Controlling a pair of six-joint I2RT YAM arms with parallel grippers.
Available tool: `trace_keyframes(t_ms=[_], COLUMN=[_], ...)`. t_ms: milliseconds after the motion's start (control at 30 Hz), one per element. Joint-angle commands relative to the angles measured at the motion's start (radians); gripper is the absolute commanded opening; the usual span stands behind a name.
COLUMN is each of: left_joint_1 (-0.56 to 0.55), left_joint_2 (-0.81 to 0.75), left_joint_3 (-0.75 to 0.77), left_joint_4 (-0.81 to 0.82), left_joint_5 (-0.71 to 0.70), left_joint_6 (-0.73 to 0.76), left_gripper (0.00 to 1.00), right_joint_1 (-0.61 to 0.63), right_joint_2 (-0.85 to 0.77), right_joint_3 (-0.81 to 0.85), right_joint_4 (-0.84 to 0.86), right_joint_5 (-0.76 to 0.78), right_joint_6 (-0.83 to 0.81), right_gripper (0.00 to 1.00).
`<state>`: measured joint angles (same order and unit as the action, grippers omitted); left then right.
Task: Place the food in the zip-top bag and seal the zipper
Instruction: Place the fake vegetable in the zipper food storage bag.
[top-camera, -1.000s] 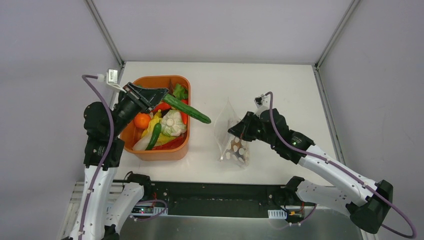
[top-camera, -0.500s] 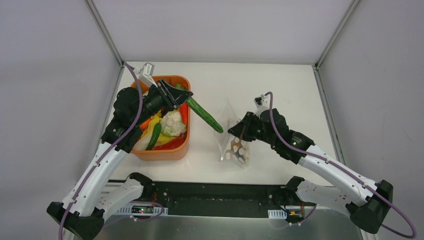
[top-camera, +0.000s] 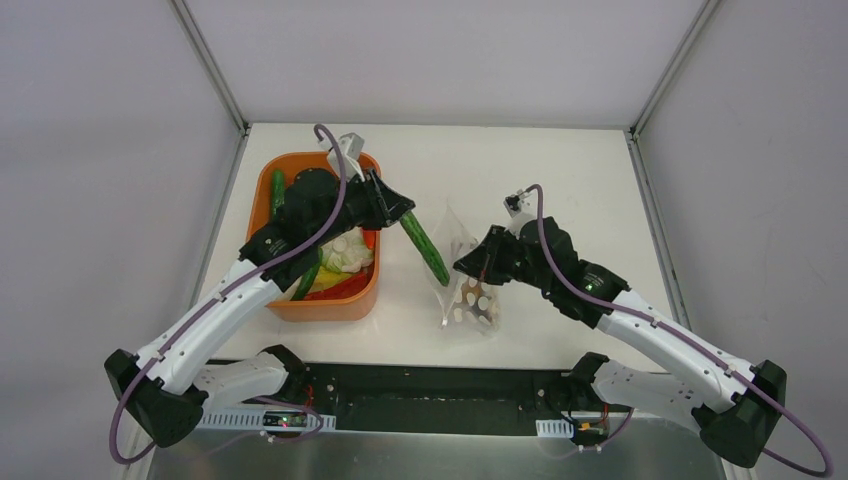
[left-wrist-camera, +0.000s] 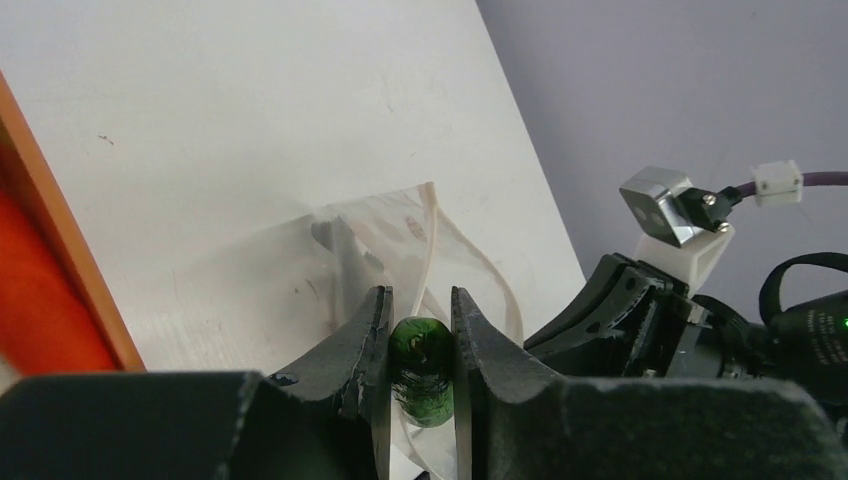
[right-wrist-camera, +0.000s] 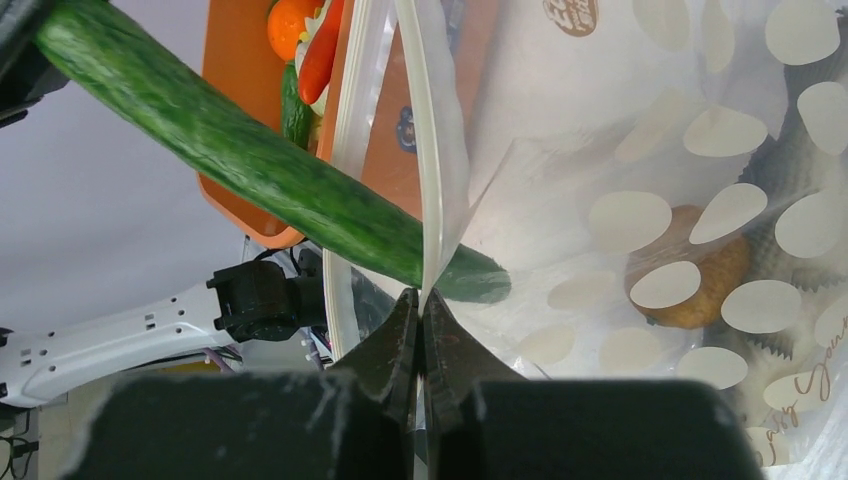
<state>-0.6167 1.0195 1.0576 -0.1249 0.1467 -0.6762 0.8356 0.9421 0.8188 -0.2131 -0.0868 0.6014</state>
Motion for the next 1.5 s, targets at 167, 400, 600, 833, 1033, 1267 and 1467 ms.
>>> trace_keyframes(t_ms=[167, 400, 600, 833, 1033, 1267, 1467], left_joint_1=[-0.101, -0.151, -0.157, -0.215, -0.264, -0.268, -0.268], left_joint_2=[0.095, 0.106, 0.21, 0.268, 0.31, 0.224, 0.168], left_joint_3=[0.012, -0.074, 0.069, 0.108, 0.257, 0.257, 0.225], left_joint_4=[-0.05, 0.112, -0.07, -0.123, -0.297, -0.337, -0.412], left_joint_5=[-0.116, -0.137, -0.077, -0.114, -0.15, -0.243, -0.247], left_joint_6=[-0.088, -0.224, -0.161, -0.119, 0.034, 0.12, 0.179], left_gripper=[0.01, 0.05, 0.08, 0.32, 0.7, 0.71, 0.69], right_joint_1=[0.007, 0.013, 0.016, 0.017, 0.019, 0.017, 0.008], right_joint_2=[-0.018, -0.037, -0.024, -0.03, -0.039, -0.042, 0.018], right_joint_3=[0.025, -0.008, -0.008, -0.013, -0.014, -0.02, 0.023], right_joint_4=[0.101, 0.117, 0.1, 0.1, 0.081, 0.08, 0.048], right_joint_5=[-0.065, -0.012, 0.01, 0.049, 0.112, 0.143, 0.109], right_joint_6=[-0.126, -0.161, -0.155, -0.152, -0.14, -0.085, -0.041], right_gripper=[0.0, 0.0, 0.0, 0.0, 0.0, 0.01, 0.01])
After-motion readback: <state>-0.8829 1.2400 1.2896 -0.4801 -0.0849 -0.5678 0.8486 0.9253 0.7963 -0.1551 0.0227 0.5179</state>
